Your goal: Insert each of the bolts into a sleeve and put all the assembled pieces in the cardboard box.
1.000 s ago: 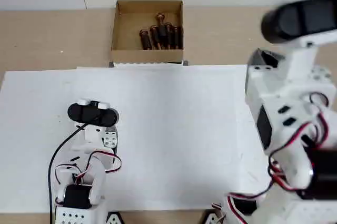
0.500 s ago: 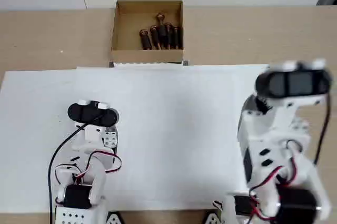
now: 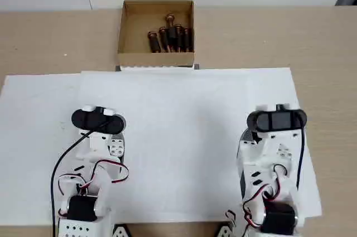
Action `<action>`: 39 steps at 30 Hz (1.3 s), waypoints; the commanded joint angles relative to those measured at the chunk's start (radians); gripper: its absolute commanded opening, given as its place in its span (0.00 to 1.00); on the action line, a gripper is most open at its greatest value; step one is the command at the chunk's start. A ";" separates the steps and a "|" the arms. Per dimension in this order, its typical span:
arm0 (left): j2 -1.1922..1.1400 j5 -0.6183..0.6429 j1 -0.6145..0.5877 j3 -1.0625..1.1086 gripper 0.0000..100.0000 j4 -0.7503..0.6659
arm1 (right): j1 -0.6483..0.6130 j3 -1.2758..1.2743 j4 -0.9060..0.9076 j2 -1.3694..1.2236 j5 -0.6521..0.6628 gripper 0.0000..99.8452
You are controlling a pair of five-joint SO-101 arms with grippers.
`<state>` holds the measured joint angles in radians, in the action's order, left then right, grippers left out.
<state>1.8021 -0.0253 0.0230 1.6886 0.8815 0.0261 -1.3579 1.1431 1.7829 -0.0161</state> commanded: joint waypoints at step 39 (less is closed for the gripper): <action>0.011 -0.003 0.000 -0.007 0.01 0.003 | 0.005 -0.325 -0.222 0.028 -0.006 0.00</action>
<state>1.8021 -0.0253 0.0230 1.6886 0.8815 0.0292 -1.6678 0.9191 1.7967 -0.0161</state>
